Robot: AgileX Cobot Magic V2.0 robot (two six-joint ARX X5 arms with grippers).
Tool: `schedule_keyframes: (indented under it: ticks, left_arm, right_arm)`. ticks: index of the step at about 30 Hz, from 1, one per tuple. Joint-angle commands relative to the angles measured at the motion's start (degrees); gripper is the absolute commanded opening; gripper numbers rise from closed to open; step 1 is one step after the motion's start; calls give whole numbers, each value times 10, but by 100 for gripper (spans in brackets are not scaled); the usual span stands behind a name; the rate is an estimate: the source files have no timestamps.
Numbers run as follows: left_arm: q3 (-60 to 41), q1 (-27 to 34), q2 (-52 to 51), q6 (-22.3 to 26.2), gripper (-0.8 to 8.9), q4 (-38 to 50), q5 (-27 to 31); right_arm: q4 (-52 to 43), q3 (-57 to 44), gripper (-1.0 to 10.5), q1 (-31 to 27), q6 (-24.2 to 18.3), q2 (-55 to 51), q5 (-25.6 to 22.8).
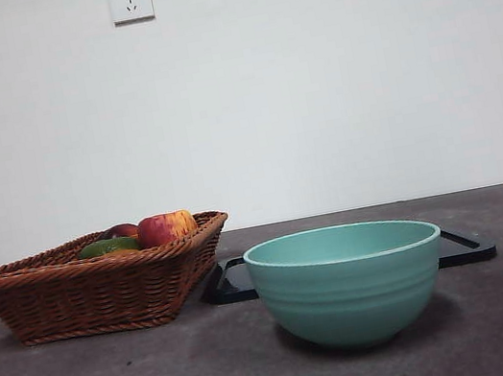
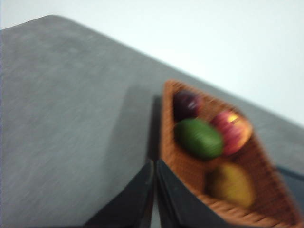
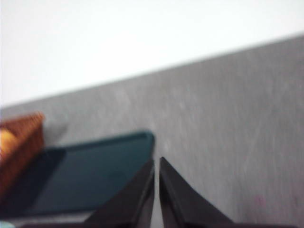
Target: Pick up the wifruite, put it on the bowl, pick up the plate, put it on desk
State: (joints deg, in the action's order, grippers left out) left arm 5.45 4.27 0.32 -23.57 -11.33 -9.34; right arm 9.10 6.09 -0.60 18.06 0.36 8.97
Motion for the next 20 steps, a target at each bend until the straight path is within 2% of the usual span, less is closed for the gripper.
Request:
schedule_keyframes:
  ticks: [1,6,12,16,20]
  left_arm:
    - [41,1,0,-16,10,-9,-8]
    - [113,1,6,-9,10,-63,-8]
    - [213,1,35,31,10,-130,-17]
    - [285,1,79,77,10,-195,-57]
    - [344,1,141,111,10,-257,-114]
  right_arm:
    - [-7,36,8,0,10,-1,0]
    - [36,111,8,0,4,-1,0]
    - [126,210,8,0,-33,26,1]
    - [200,282,8,0,-70,70,7]
    - [271,352,8,0,-108,132,45]
